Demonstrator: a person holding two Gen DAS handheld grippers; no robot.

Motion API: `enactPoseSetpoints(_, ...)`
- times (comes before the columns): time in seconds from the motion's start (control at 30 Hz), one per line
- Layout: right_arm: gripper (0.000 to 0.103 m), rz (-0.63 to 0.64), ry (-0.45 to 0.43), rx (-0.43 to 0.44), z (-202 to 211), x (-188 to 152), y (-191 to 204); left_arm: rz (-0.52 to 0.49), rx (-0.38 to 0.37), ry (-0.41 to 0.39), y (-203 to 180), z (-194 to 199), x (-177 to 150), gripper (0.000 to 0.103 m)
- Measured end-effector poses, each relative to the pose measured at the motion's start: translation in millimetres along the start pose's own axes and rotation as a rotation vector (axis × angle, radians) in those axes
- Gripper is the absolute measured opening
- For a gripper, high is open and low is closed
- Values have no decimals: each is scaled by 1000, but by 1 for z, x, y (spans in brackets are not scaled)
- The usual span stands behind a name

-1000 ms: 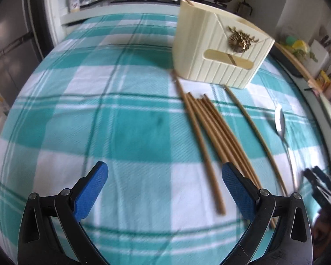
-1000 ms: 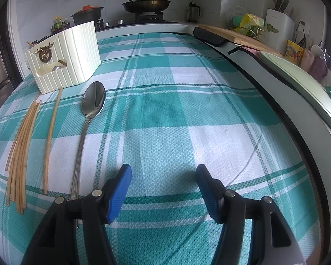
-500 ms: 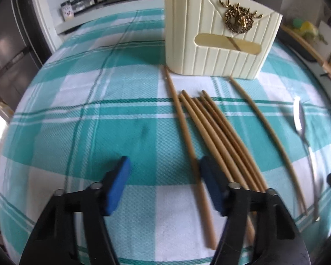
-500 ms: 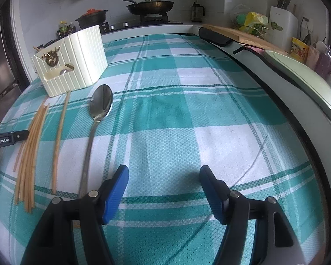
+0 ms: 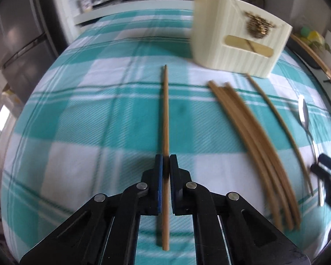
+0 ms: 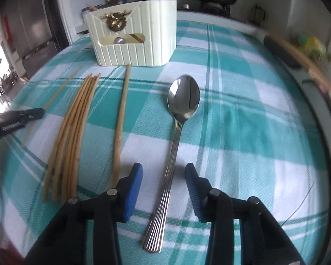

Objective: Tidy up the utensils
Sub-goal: 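Grasp a chopstick with the left tool while the right tool grasps the other spoon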

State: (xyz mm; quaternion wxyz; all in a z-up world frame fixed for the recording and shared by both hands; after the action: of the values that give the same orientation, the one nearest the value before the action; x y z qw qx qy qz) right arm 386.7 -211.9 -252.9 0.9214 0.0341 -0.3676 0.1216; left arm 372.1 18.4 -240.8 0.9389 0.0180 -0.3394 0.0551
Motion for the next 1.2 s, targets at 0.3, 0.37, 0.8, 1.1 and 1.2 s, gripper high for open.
enactPoseSetpoints(0.3, 9, 13, 25, -111, 19, -18, -23, 32, -9, 23, 53, 28, -35, 7)
enactPoseSetpoints(0.37, 9, 16, 35, -120, 25, -24, -29, 18, -20, 21, 55, 30, -39, 15)
enactPoseSetpoints(0.8, 59, 24, 7, -58, 18, -20, -30, -39, -11, 28, 48, 13, -37, 103)
enactPoseSetpoints(1.1, 65, -46, 0, -37, 13, -18, -40, -42, -22, 25, 49, 14, -37, 103)
enactPoseSetpoints(1.2, 65, -50, -4, -35, 13, -18, -41, -35, -29, 25, 50, 13, -37, 103)
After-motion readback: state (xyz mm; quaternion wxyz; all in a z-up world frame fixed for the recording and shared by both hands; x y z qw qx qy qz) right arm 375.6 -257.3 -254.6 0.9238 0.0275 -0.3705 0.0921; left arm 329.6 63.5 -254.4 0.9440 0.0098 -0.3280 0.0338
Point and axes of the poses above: each gripper's, at about its wrist camera, not at the fingertips, and z roughly against the way its jaws point, y to its left, x to its top, the point moved 6 cm from there along -z, roughly the way its jaws point, and after that the axes turned 8 degrees about -y, right-handed, at the moved point
